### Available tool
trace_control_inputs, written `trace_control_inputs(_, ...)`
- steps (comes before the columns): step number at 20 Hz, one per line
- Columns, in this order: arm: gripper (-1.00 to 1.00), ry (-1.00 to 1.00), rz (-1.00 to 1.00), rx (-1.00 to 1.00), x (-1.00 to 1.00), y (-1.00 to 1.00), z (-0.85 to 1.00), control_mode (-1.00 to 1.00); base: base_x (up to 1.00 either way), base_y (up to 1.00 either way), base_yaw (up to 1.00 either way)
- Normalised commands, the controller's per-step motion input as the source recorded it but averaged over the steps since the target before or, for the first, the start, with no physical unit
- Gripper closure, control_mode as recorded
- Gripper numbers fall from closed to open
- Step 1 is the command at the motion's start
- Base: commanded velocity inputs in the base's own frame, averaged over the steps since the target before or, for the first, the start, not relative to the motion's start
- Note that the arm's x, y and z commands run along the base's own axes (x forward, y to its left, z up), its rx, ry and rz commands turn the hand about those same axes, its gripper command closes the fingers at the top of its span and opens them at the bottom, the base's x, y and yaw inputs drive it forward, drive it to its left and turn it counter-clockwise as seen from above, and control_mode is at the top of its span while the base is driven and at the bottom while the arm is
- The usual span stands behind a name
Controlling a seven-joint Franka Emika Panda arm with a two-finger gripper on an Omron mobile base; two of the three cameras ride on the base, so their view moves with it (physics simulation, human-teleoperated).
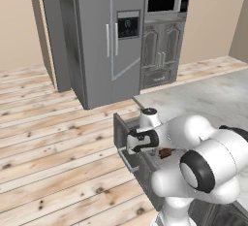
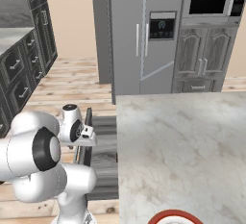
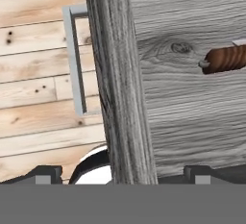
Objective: Pick up the knife from the drawer and place it on the cutting board. Then place the meat from the plate to the cutting board.
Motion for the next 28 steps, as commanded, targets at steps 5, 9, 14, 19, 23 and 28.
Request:
trace_control_inputs(5, -1.0, 0.0, 0.0, 0.0, 0.07, 0.0, -0.45, -1.0, 0.0, 0.0, 0.0)
trace_control_inputs(9, -1.0, 0.0, 0.0, 0.0, 0.17, 0.0, -0.55, -1.0, 0.0, 0.0, 0.0)
trace_control_inputs(14, -1.0, 0.0, 0.02, 0.0, 0.07, 0.11, -0.69, -1.0, 0.0, 0.0, 0.0)
trace_control_inputs(19, -1.0, -0.03, 0.01, 0.0, 0.0, 0.58, -0.72, -1.0, 0.0, 0.0, 0.0)
trace_control_inputs(23, -1.0, -0.05, 0.0, 0.0, 0.0, 0.95, -0.54, -1.0, 0.0, 0.0, 0.0)
trace_control_inputs(28, -1.0, -0.03, 0.0, 0.0, 0.0, 1.0, -0.52, -1.0, 0.0, 0.0, 0.0)
